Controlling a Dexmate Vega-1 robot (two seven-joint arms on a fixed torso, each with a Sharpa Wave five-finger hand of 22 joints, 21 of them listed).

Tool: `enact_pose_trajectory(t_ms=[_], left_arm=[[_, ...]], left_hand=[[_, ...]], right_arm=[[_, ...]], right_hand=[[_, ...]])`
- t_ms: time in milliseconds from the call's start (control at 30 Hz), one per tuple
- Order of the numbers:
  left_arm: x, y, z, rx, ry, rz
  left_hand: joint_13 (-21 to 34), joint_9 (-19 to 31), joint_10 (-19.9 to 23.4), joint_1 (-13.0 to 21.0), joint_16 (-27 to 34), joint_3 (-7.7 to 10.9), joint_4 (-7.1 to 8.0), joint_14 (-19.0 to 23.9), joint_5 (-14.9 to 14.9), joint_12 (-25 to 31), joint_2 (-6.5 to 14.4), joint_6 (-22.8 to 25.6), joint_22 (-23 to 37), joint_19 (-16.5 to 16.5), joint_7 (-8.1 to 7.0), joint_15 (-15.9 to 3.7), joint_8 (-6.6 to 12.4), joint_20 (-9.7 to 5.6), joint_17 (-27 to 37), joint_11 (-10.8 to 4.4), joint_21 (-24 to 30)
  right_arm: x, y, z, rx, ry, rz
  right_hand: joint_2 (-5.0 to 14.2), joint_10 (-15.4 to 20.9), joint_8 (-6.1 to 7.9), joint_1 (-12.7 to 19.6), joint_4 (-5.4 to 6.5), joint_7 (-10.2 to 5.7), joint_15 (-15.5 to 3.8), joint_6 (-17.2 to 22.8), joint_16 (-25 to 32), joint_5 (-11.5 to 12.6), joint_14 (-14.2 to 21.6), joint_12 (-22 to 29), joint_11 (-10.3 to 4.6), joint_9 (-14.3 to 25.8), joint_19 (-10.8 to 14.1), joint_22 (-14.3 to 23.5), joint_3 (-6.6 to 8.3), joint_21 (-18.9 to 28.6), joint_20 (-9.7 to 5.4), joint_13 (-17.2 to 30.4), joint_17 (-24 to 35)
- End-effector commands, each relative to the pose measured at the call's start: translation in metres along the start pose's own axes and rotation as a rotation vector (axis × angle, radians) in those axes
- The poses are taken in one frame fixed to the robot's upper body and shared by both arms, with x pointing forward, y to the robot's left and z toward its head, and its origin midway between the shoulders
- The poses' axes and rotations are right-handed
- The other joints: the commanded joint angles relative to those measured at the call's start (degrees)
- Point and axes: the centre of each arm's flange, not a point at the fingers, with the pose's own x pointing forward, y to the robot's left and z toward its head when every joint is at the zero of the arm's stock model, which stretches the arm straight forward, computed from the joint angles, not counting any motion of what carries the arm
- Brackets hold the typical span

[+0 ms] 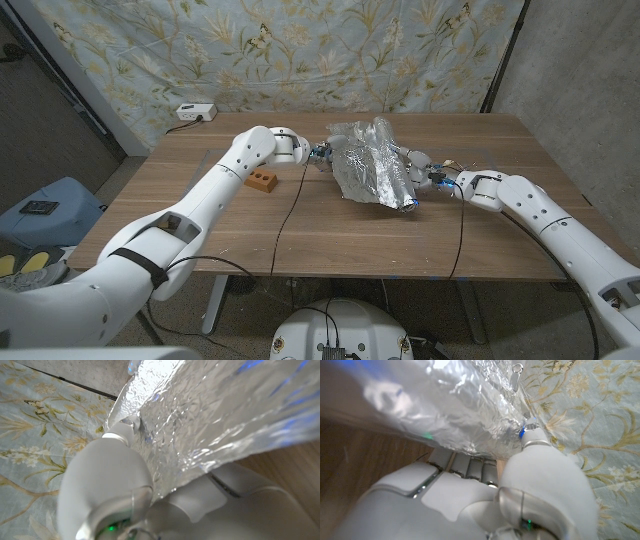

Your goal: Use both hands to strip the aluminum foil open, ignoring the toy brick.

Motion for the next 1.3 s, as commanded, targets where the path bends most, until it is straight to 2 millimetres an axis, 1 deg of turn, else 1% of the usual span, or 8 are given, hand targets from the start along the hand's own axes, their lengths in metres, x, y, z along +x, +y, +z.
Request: enact_pose_trajectory(t_ms=[33, 200, 600, 633, 733, 967, 1167, 1300], left_arm=[[-0.008, -0.003, -0.001, 0.002, -0.017, 0.003], [-0.009, -0.005, -0.002, 0.0, -0.018, 0.003], [-0.017, -0.004, -0.004, -0.006, -0.025, 0.019], [-0.017, -0.004, -0.004, -0.005, -0.026, 0.019], [-0.018, -0.004, -0.004, -0.007, -0.025, 0.023], [-0.02, -0.001, -0.003, -0.005, -0.029, 0.026], [-0.019, -0.001, -0.002, 0.001, -0.028, 0.025], [-0.019, -0.001, -0.001, 0.008, -0.027, 0.03]], left_hand=[[0.3, 0.6, 1.4, 0.6, 0.2, 0.62, -0.03, 0.2, 0.0, 0.3, 0.1, 0.6, 0.3, -0.1, 0.16, -0.06, 0.31, -0.39, 0.4, -0.59, 0.5], [0.6, 0.7, 1.5, 0.6, 0.2, 0.67, 0.0, 0.2, 0.0, 0.3, 0.1, 0.6, 0.3, 0.0, 0.2, -0.03, 0.35, -0.45, 0.5, -0.57, 0.7], [1.2, 0.7, 1.7, 0.5, 0.0, 0.89, 0.02, 0.4, 0.0, 0.4, 0.0, 0.6, 0.3, -0.1, 0.21, -0.02, 0.4, -0.55, 0.8, -0.55, 1.0], [1.3, 0.7, 1.7, 0.5, 0.1, 0.87, 0.06, 0.5, 0.0, 0.4, 0.0, 0.6, 0.3, -0.1, 0.21, 0.11, 0.4, -0.55, 0.8, -0.57, 1.1], [1.4, 0.6, 1.6, 0.4, 0.0, 0.9, 0.07, 0.5, -0.1, 0.4, 0.0, 0.6, 0.3, -0.1, 0.18, 0.06, 0.38, -0.58, 0.9, -0.83, 1.2], [1.5, 0.6, 1.7, 0.4, -0.1, 1.0, 0.08, 0.5, -0.1, 0.3, 0.0, 0.5, 0.3, -0.2, 0.13, -0.02, 0.37, -0.58, 1.0, -0.71, 1.4], [1.7, 0.6, 1.8, 0.4, -0.2, 1.09, 0.07, 0.6, -0.1, 0.3, -0.1, 0.6, 0.3, -0.2, 0.08, -0.11, 0.39, -0.63, 1.1, -0.74, 1.6], [1.6, 0.7, 1.9, 0.4, -0.2, 1.17, 0.08, 0.6, -0.1, 0.1, 0.0, 0.5, 0.3, -0.3, 0.03, -0.21, 0.44, -0.7, 1.2, -0.85, 1.7]], right_arm=[[-0.004, -0.003, 0.0, 0.01, -0.012, 0.023], [-0.006, -0.005, -0.001, 0.016, -0.016, 0.031], [-0.007, -0.007, -0.006, 0.051, -0.016, 0.052], [-0.007, -0.007, -0.007, 0.053, -0.016, 0.054], [-0.007, -0.008, -0.007, 0.056, -0.015, 0.056], [-0.004, -0.008, -0.008, 0.061, -0.013, 0.062], [-0.004, -0.011, -0.009, 0.066, -0.018, 0.074], [-0.004, -0.012, -0.01, 0.074, -0.023, 0.079]], right_hand=[[-0.07, -0.9, -0.44, -0.9, 0.17, 0.4, 0.43, -0.9, -0.5, 0.3, -0.7, -0.6, 0.39, 0.0, -0.5, 0.0, -0.43, -0.1, 0.21, 0.0, 0.0], [-0.66, -1.4, -0.47, -2.2, 0.67, 0.59, 0.67, -1.5, -0.9, 0.2, -1.0, -0.9, 0.53, -0.1, -0.7, 0.0, -1.12, -0.3, 0.5, -0.1, -0.4], [-0.96, -2.2, -0.58, -3.0, 0.82, 0.8, 1.0, -2.8, -1.7, 0.6, -1.5, -1.6, 0.71, -0.5, -1.0, 0.0, -1.53, -0.7, 0.84, -0.4, -1.0], [-0.88, -2.3, -0.58, -3.0, 0.81, 0.86, 1.11, -2.9, -1.7, 0.6, -1.5, -1.7, 0.92, -0.5, -1.0, 0.0, -1.49, -0.7, 0.87, -0.4, -1.0], [-0.87, -2.3, -0.67, -3.1, 0.81, 0.64, 1.03, -3.4, -1.8, 0.7, -1.7, -1.8, 0.84, -0.6, -1.0, 0.0, -1.57, -0.8, 0.87, -0.4, -1.0], [-1.17, -2.6, -0.7, -3.9, 1.09, 0.67, 1.14, -4.2, -2.2, 0.8, -1.8, -2.0, 0.74, -0.9, -1.1, 0.0, -2.0, -1.0, 1.25, -0.4, -1.4], [-1.28, -3.3, -0.59, -4.3, 1.15, 0.67, 1.43, -4.6, -2.6, 0.9, -2.7, -2.5, 1.2, -1.2, -1.7, 0.0, -2.23, -1.4, 1.67, -0.4, -1.4], [-2.08, -4.0, -0.69, -5.3, 1.37, 0.7, 1.49, -5.5, -3.0, 1.0, -3.3, -2.9, 1.25, -1.4, -2.3, 0.0, -2.88, -1.8, 1.94, -0.3, -1.5]])
